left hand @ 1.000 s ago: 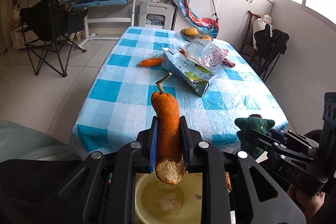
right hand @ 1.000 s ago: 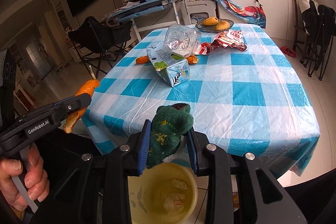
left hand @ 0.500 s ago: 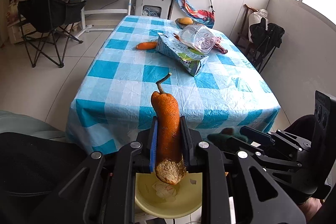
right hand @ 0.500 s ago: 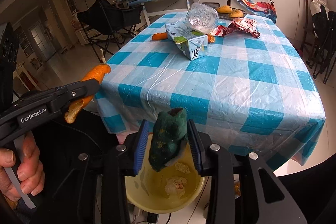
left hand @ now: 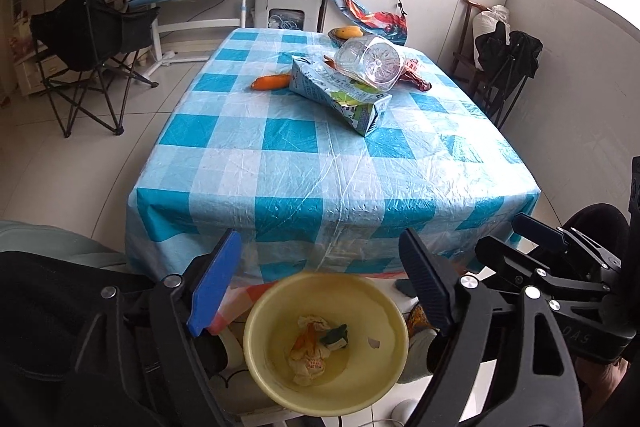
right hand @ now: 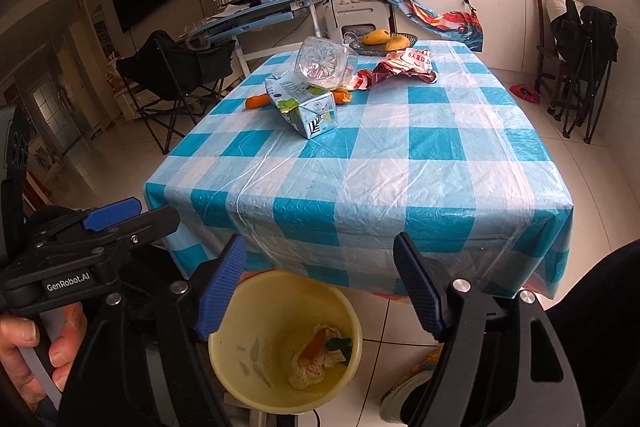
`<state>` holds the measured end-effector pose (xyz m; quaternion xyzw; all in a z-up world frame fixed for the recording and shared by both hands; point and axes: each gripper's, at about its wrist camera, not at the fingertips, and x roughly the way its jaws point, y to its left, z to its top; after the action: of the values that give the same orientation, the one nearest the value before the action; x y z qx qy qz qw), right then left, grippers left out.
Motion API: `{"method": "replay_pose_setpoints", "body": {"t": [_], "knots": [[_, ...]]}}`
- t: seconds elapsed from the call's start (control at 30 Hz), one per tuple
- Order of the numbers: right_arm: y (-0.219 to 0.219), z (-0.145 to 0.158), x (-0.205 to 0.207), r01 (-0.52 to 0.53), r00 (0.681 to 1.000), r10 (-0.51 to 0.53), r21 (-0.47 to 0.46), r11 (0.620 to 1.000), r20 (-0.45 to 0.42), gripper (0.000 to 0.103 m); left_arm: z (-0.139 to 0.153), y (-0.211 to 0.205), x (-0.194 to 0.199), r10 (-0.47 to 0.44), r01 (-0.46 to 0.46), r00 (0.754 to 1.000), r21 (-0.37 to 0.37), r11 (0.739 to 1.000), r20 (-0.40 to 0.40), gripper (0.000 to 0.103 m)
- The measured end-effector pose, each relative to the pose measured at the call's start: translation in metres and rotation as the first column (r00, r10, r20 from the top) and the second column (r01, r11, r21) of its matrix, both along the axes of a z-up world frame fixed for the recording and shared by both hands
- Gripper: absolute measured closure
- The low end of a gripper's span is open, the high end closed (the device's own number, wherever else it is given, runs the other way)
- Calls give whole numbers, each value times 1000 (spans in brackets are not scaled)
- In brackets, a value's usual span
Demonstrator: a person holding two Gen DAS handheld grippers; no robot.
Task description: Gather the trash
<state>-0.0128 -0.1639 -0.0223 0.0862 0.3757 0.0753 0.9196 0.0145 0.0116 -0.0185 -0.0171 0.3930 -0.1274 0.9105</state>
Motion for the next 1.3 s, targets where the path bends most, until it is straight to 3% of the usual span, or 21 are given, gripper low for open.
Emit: {"method": "replay_pose_setpoints", "body": {"t": [1.3], "knots": [[12, -3, -2, -19, 1000, 21, -71, 997, 21, 26, 15, 25, 3, 137, -131, 987, -77, 988, 85, 14]]}}
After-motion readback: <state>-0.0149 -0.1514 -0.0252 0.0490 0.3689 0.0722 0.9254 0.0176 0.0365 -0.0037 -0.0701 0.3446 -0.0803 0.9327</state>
